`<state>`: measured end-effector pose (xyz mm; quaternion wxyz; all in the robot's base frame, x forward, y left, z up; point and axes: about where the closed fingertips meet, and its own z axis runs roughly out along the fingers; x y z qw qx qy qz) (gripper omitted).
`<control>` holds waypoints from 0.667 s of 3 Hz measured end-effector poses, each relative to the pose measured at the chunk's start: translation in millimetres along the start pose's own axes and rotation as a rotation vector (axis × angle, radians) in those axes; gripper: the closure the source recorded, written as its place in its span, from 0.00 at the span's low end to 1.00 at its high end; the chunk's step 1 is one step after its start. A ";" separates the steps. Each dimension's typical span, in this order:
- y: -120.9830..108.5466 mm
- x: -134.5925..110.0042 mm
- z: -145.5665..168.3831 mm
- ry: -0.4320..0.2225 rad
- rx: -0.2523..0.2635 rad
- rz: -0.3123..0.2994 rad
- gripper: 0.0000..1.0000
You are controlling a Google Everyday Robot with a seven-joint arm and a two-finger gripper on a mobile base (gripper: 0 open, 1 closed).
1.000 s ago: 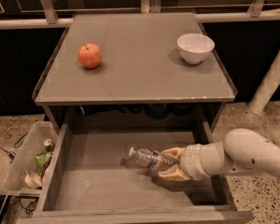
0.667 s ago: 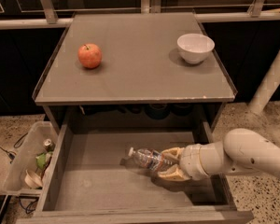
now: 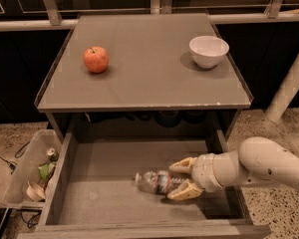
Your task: Place water bottle into top drawer
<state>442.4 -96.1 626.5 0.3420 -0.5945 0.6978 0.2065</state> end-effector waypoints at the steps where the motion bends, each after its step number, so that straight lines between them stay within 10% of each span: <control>1: 0.0 0.0 0.0 0.000 0.000 0.000 0.00; 2: 0.0 0.0 0.0 0.000 0.000 0.000 0.00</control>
Offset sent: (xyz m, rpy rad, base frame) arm 0.0000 0.0000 0.0000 0.0000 0.0000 0.0001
